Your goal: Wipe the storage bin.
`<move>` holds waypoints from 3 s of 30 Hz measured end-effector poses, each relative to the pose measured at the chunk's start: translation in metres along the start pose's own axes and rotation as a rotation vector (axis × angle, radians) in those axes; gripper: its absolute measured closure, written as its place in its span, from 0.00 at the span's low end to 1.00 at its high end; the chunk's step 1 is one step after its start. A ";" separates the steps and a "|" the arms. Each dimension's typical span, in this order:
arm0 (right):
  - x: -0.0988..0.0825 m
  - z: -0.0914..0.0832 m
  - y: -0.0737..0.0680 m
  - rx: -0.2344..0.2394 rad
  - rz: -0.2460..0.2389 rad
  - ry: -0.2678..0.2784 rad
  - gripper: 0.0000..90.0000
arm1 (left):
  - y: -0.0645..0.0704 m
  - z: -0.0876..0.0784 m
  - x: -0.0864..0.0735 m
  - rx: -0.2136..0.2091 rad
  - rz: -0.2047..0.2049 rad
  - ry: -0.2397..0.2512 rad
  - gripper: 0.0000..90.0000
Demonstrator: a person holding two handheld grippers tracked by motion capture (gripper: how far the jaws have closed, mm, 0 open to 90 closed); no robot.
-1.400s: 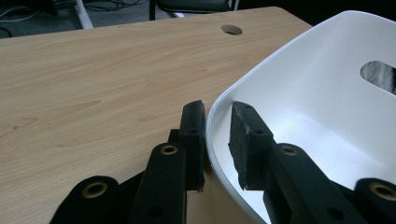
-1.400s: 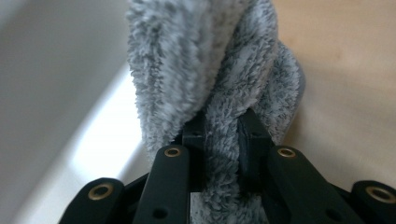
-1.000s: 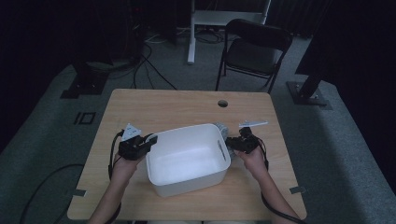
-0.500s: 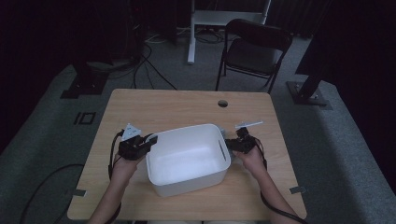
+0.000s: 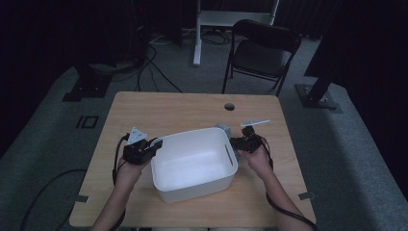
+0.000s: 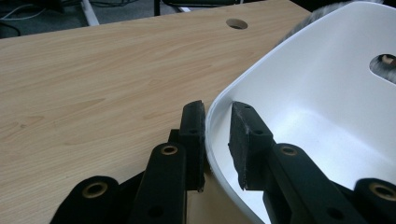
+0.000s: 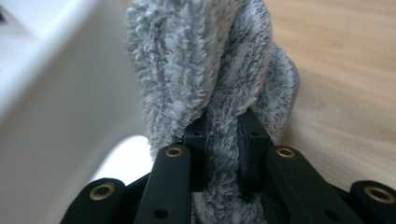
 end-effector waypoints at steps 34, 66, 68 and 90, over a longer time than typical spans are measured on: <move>-0.050 0.001 -0.004 -0.031 -0.025 -0.065 0.86 | 0.000 0.000 -0.001 -0.008 -0.008 0.007 0.84; -0.081 -0.067 -0.032 -0.001 -0.125 0.011 0.86 | 0.003 0.002 0.000 0.010 -0.004 0.008 0.84; -0.082 -0.060 -0.030 -0.002 -0.116 -0.002 0.86 | 0.002 0.002 0.000 0.008 -0.006 0.009 0.84; -0.075 -0.059 -0.015 0.010 -0.017 0.039 0.85 | -0.001 0.000 -0.002 -0.045 -0.025 0.038 0.83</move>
Point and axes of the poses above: each handheld gripper's, and its own axes: z roughly forward along the jaws, x roughly out of its top, y roughly to its right, the point moved 4 cm from there along z, roughly forward along the jaws, and after that the axes turned 13 degrees about -x, right-handed, at the moved point
